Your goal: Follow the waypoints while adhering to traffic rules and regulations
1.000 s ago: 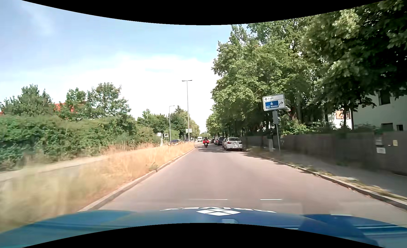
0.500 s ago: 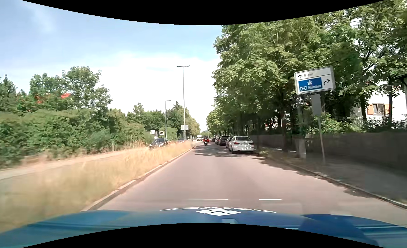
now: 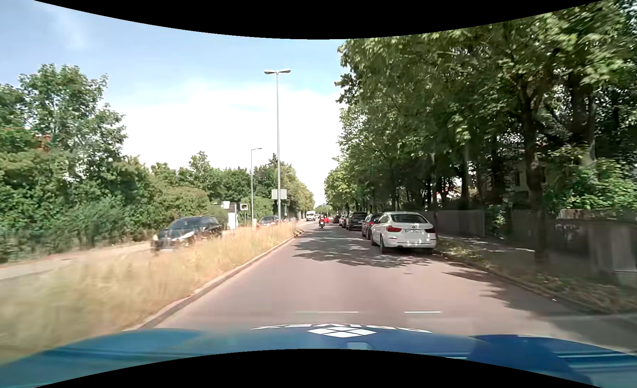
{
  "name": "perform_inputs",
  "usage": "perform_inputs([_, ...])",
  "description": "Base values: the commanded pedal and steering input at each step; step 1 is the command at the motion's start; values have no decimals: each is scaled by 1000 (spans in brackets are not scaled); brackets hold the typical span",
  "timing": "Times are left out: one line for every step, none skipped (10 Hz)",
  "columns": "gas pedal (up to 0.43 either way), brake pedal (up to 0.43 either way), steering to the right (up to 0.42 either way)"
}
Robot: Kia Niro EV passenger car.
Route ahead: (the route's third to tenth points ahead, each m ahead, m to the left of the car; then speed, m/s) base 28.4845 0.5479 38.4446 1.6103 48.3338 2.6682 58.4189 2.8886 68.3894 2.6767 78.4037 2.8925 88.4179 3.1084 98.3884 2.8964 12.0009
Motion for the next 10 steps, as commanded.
perform_inputs([20,0,-8])
perform_inputs([20,0,-9])
perform_inputs([20,0,-9])
perform_inputs([20,0,-9])
perform_inputs([20,0,-9])
perform_inputs([20,0,-9])
perform_inputs([20,0,-9])
perform_inputs([20,0,-9])
perform_inputs([20,0,-9])
perform_inputs([20,0,-9])
